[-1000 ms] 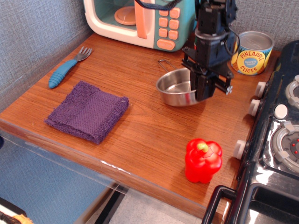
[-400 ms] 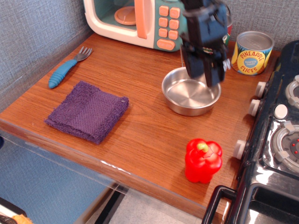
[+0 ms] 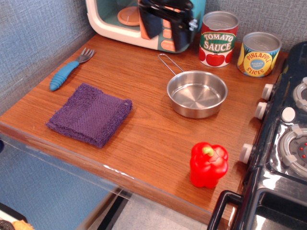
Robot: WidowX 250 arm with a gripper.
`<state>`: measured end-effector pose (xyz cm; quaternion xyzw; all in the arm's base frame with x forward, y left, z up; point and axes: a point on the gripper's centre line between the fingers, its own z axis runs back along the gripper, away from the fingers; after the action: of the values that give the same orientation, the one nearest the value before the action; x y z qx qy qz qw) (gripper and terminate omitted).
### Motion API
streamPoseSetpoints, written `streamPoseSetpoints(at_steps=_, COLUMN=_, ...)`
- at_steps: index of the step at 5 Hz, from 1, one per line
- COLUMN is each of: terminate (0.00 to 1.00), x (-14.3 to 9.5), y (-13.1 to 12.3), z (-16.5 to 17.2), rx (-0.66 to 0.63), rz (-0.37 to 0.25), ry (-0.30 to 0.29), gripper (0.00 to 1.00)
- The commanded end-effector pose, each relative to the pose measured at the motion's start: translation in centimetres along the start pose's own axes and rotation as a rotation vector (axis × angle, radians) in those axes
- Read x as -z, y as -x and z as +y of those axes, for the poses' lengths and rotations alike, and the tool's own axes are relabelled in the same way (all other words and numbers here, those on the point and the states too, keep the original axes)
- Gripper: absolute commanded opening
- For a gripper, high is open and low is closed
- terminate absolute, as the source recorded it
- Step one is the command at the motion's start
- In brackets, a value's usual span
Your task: Move the silver bowl off of the napkin and set it on the table in front of the two cans.
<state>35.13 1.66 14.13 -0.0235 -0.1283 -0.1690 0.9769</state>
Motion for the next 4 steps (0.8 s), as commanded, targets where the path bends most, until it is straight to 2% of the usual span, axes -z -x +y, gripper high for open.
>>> streamPoseSetpoints(at_steps=1, terminate=0.00, x=0.9, y=4.1, z=4.0, rx=-0.105, rz=0.052, ry=-0.096, gripper=1.00)
streamPoseSetpoints(at_steps=3, terminate=0.00, x=2.6, y=4.9, z=4.6, rx=-0.089, rz=0.089, ry=-0.016, gripper=1.00)
streamPoseSetpoints(at_steps=4, terminate=0.00, x=2.6, y=4.9, z=4.6, rx=-0.089, rz=0.089, ry=-0.016, gripper=1.00)
